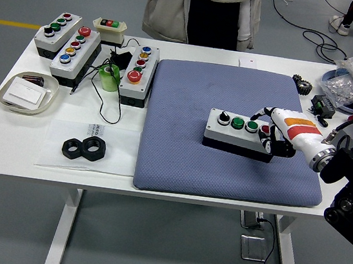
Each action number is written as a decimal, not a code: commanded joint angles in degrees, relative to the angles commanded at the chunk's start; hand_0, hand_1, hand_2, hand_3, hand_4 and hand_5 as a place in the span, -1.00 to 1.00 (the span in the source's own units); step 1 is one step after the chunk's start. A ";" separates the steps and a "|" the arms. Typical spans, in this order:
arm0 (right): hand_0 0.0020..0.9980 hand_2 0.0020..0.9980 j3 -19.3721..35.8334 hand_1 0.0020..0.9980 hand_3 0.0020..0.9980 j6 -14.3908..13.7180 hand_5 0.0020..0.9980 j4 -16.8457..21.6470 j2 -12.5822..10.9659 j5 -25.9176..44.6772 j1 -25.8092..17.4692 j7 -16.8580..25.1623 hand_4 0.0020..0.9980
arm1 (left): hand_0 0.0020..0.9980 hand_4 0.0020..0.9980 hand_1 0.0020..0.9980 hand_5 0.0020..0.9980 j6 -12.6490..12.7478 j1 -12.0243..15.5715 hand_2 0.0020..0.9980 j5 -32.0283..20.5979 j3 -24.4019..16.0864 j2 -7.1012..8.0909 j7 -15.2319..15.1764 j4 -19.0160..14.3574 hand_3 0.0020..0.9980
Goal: Pick up the button,place it on the desk,press the button,press the button
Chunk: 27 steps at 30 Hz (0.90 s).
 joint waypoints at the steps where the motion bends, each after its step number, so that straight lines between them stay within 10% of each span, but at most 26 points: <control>1: -0.69 -0.75 -0.08 -1.00 0.38 0.01 -1.00 -0.08 0.05 0.03 0.02 0.00 0.10 | 0.36 0.37 0.29 1.00 0.00 0.00 0.48 -0.01 0.01 0.00 0.00 0.00 0.56; 27: -0.70 -0.76 -1.37 -1.00 0.38 0.34 -1.00 -1.43 0.42 0.15 0.08 -0.45 0.09 | 0.36 0.36 0.29 1.00 -0.09 0.38 0.48 1.24 -0.83 -0.11 0.42 -0.02 0.57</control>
